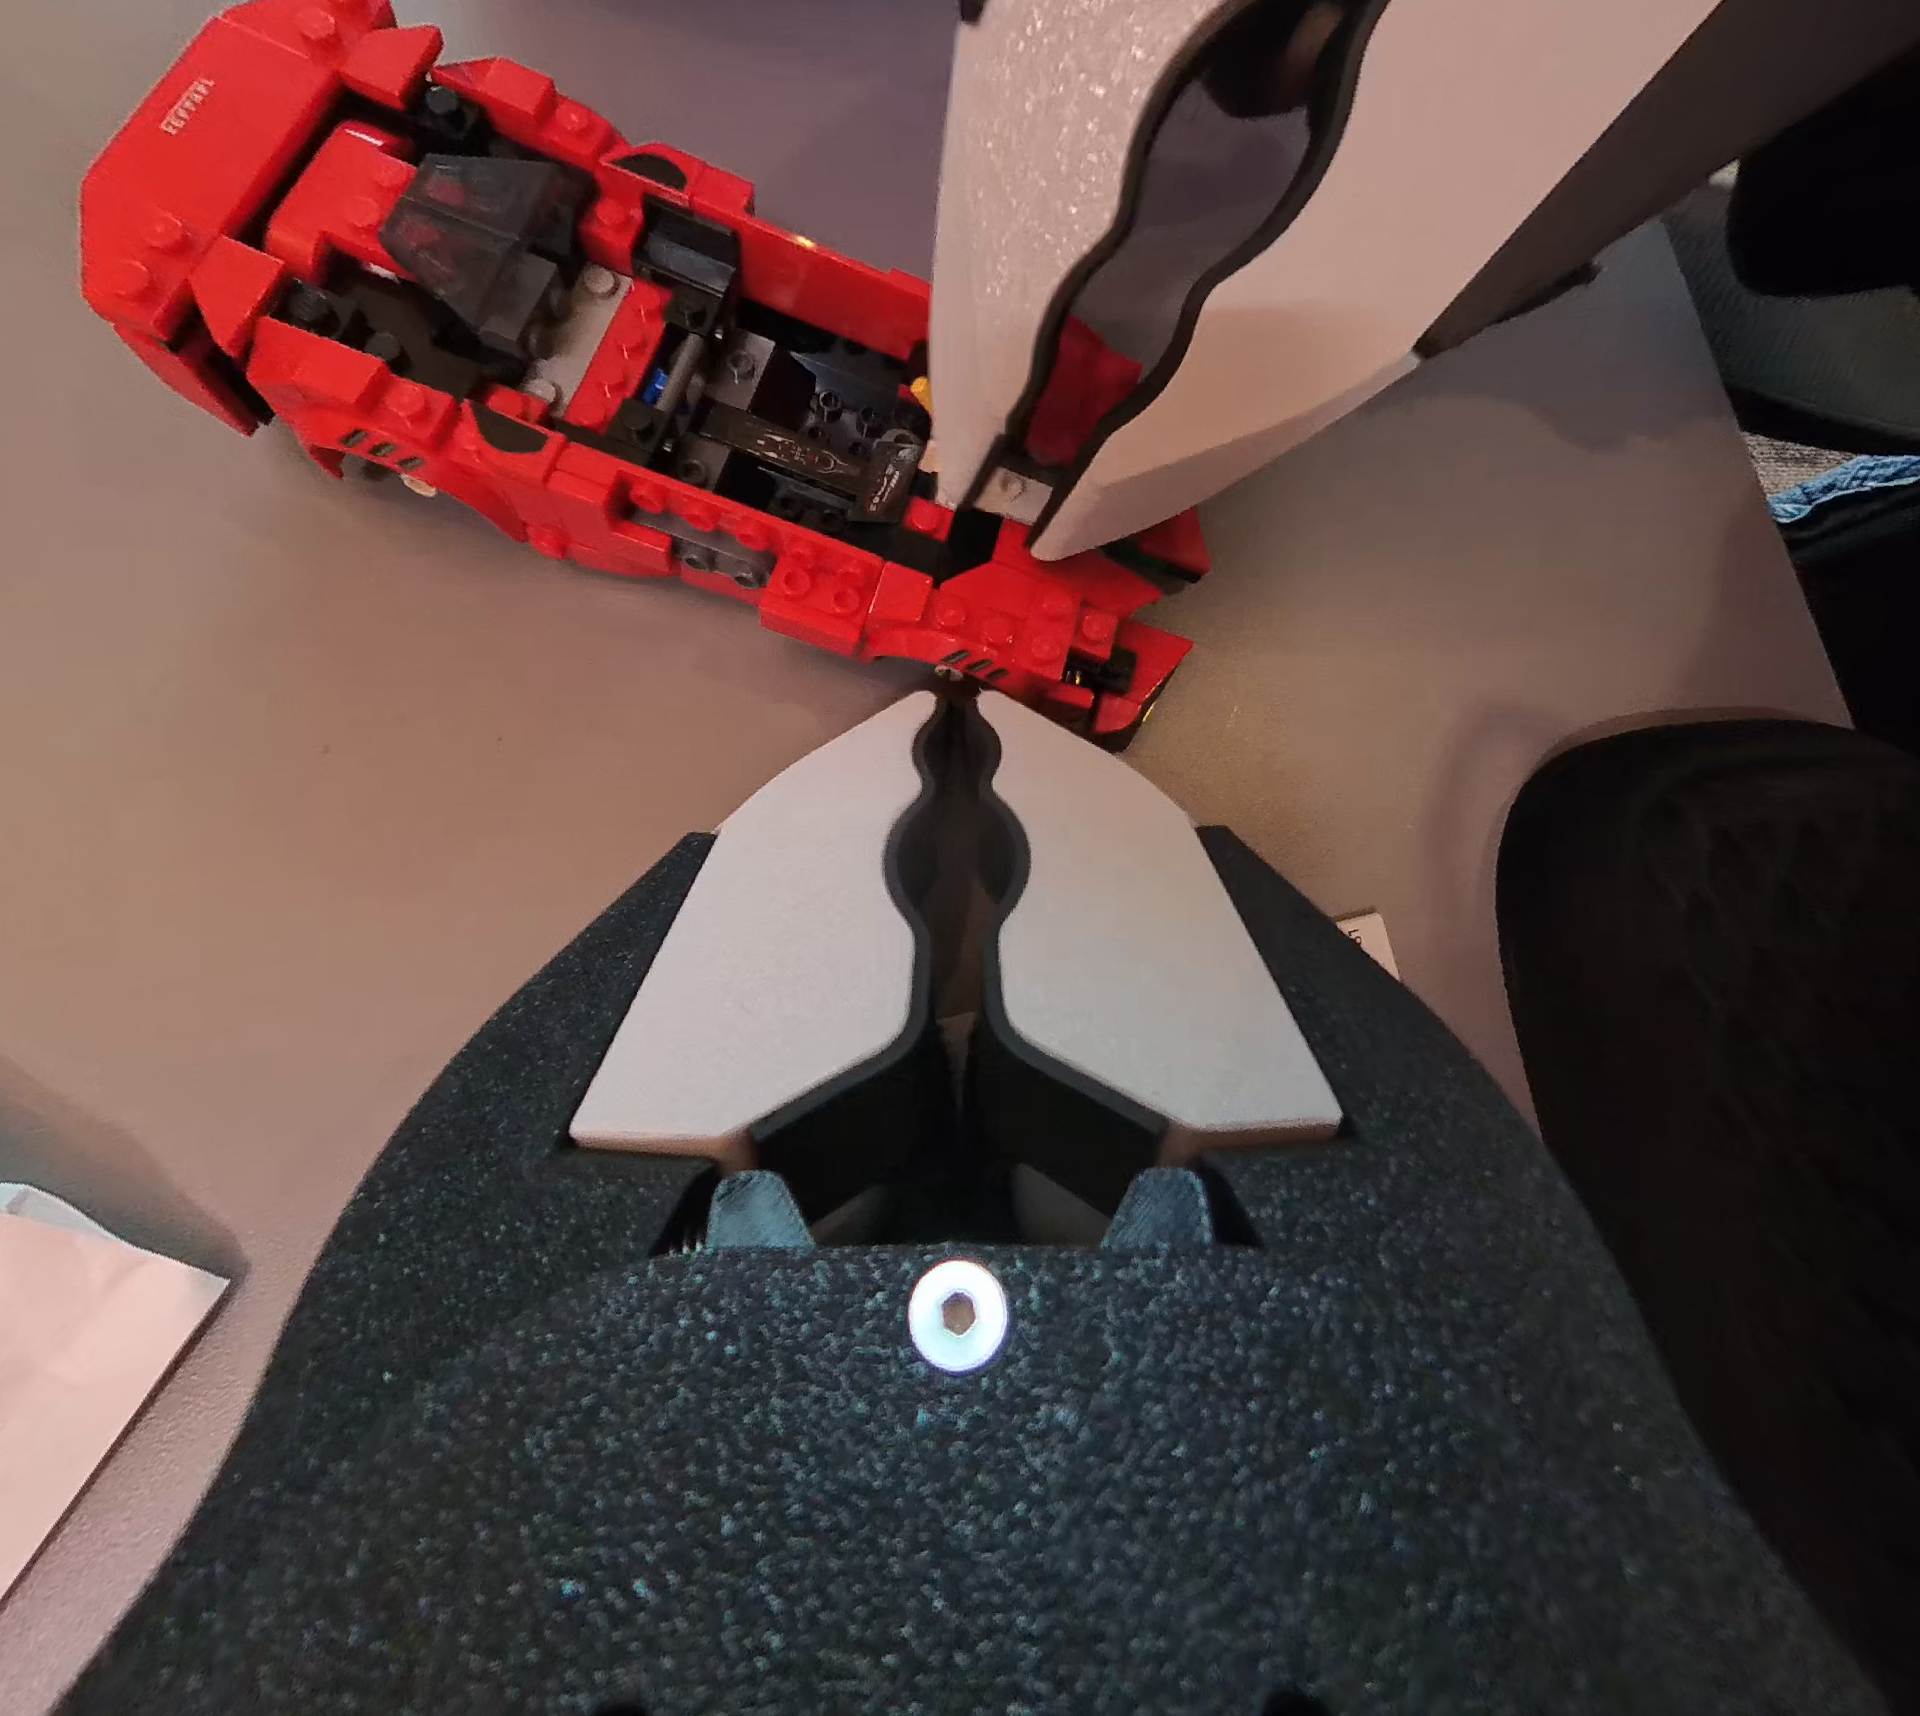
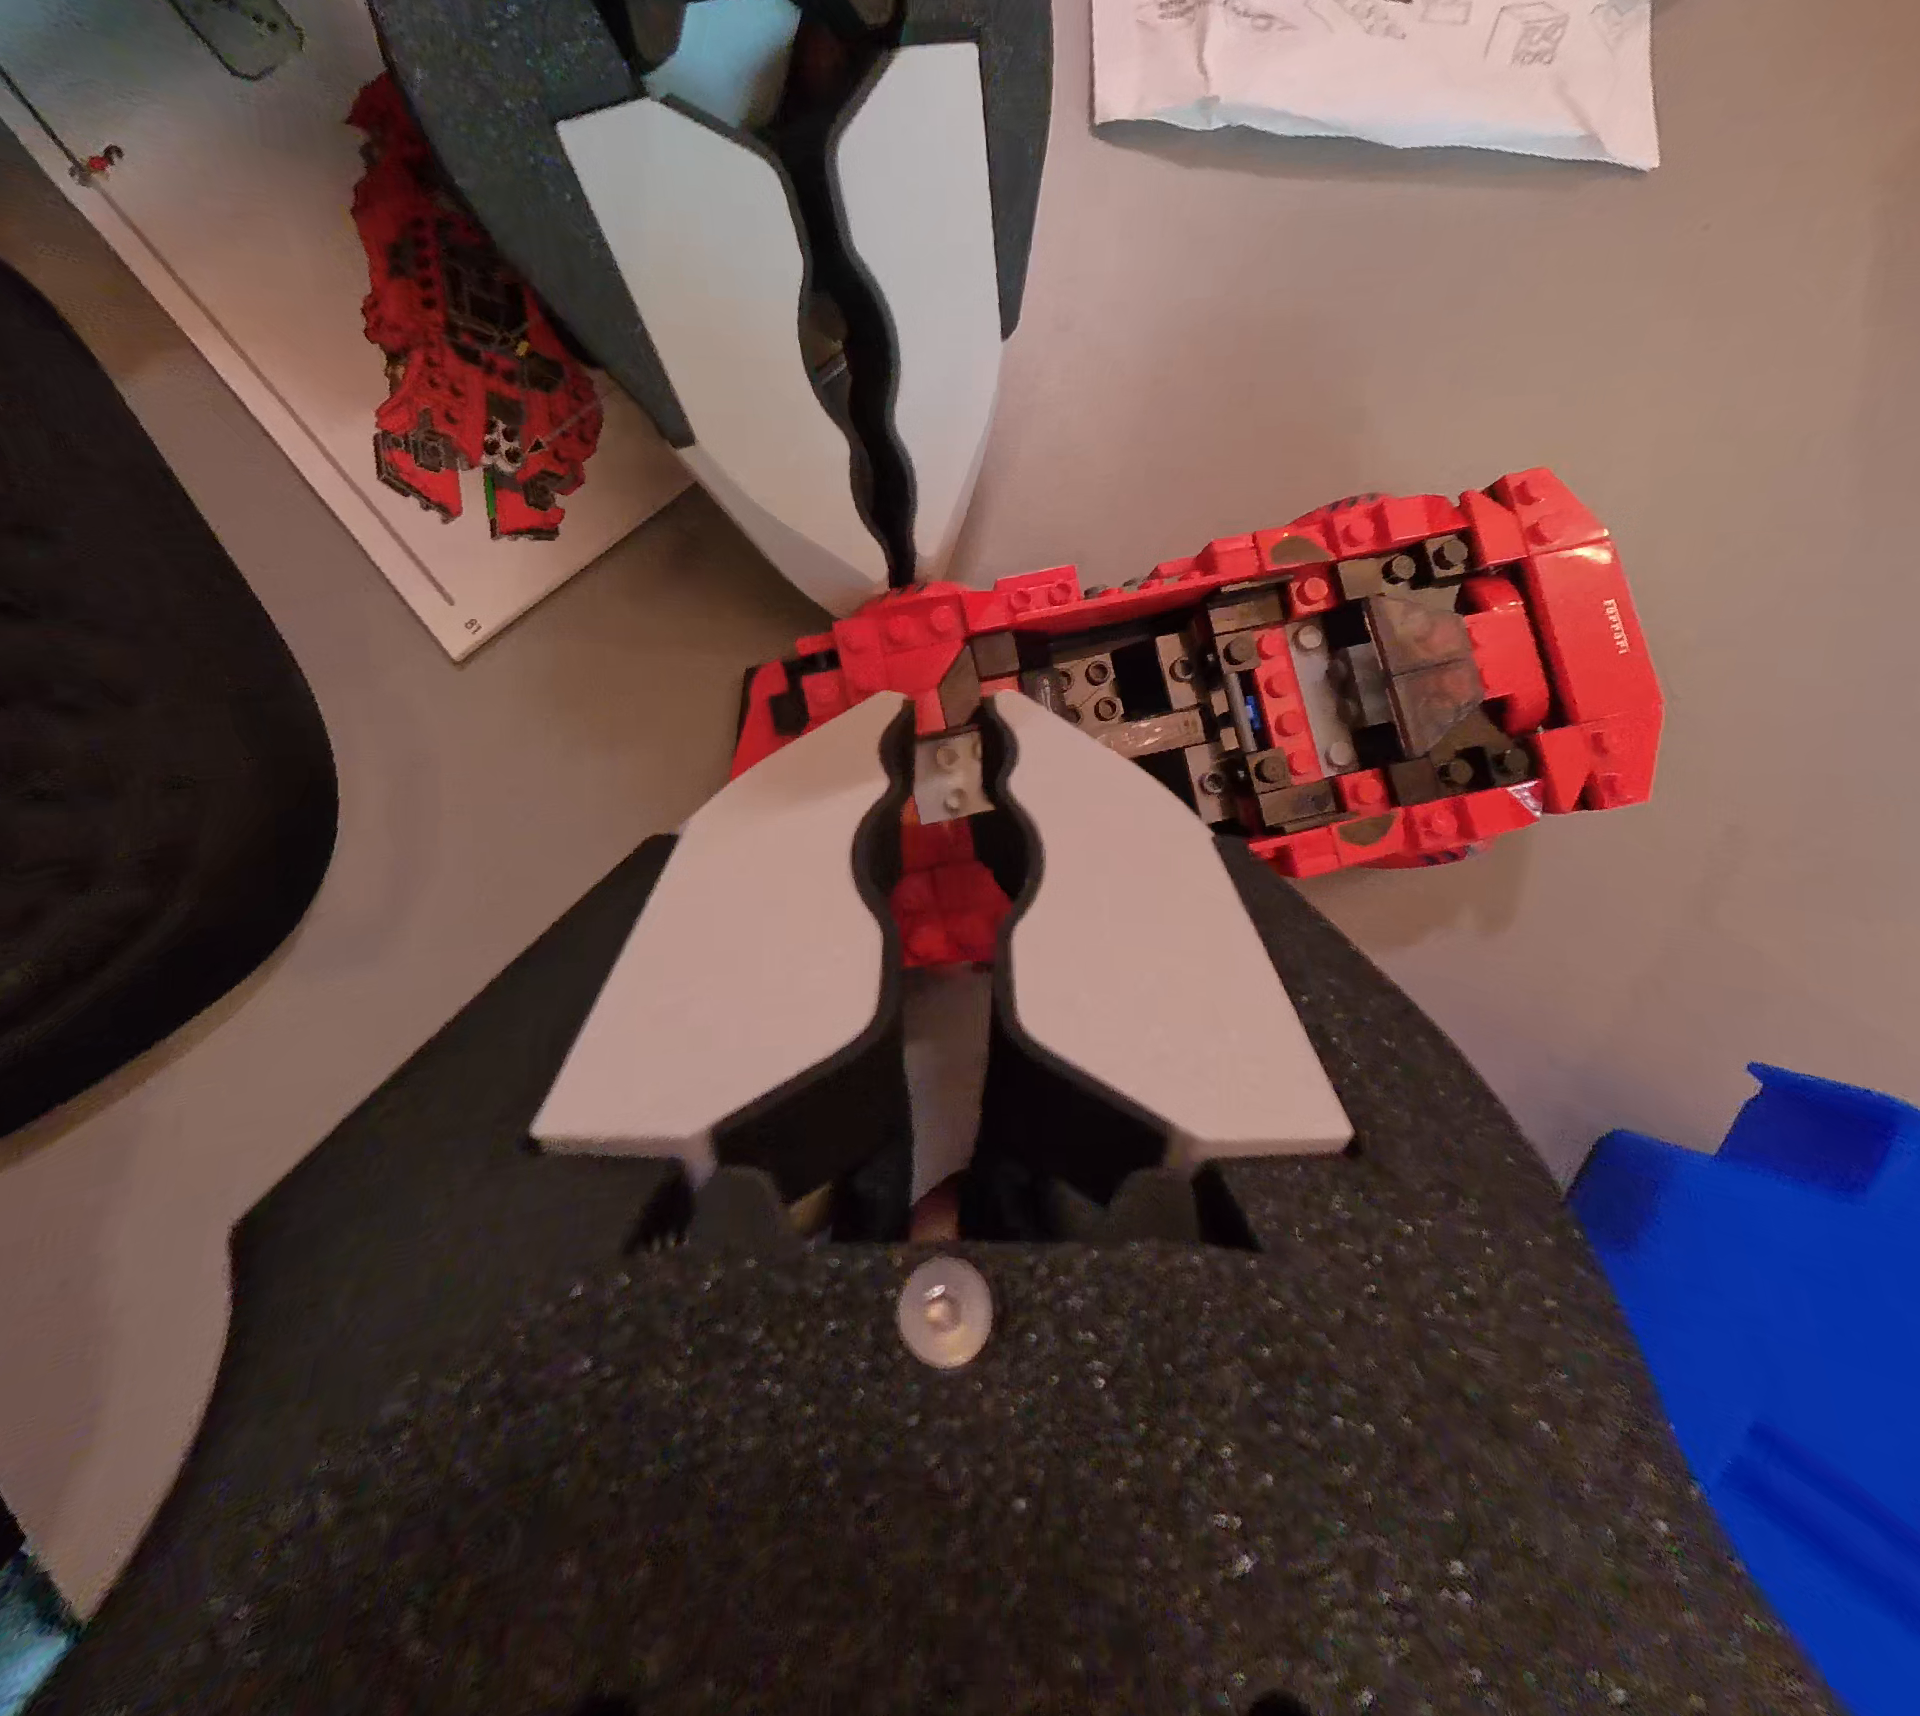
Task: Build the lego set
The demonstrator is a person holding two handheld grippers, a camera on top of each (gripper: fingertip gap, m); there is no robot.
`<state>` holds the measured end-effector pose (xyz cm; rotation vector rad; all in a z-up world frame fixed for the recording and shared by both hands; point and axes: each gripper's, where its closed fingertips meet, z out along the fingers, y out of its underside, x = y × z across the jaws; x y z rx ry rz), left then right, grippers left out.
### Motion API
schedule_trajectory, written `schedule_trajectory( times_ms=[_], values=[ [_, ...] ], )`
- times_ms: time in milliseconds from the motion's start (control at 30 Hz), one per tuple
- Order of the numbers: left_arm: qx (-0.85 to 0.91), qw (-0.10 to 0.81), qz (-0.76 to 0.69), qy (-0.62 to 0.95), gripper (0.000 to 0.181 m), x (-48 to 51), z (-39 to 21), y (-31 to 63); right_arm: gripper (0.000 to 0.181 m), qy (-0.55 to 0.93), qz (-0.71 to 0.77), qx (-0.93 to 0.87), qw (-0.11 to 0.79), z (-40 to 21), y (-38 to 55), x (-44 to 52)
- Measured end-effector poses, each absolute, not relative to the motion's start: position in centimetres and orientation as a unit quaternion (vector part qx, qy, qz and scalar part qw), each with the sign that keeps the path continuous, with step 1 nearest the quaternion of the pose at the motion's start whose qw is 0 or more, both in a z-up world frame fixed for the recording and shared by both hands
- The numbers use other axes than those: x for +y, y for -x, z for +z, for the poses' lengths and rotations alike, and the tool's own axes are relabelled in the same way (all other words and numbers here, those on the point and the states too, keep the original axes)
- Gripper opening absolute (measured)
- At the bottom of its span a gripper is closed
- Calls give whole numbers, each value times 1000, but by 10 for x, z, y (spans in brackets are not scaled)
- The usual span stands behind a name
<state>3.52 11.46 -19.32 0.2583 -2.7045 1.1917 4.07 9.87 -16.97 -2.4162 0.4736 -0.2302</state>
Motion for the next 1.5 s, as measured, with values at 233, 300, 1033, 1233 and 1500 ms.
schedule_trajectory(
  times_ms=[233, 300, 1033, 1233, 1500],
  values=[
    [-908, 89, 399, -86, 1, 115, -193, -35, 22, 934, -6, 125, 335, -163, -34, 98],
    [-909, 88, 399, -85, 1, 115, -193, -35, 20, 940, -12, 109, 324, -165, -34, 100],
    [-908, 91, 399, -88, 0, 114, -194, -35, 11, 963, -41, 102, 248, -172, -36, 102],
    [-908, 92, 399, -88, 0, 114, -194, -35, 11, 963, -48, 100, 246, -172, -36, 102],
    [-908, 92, 399, -88, 0, 114, -194, -35, 9, 960, -37, 105, 256, -172, -37, 103]
  ],
)
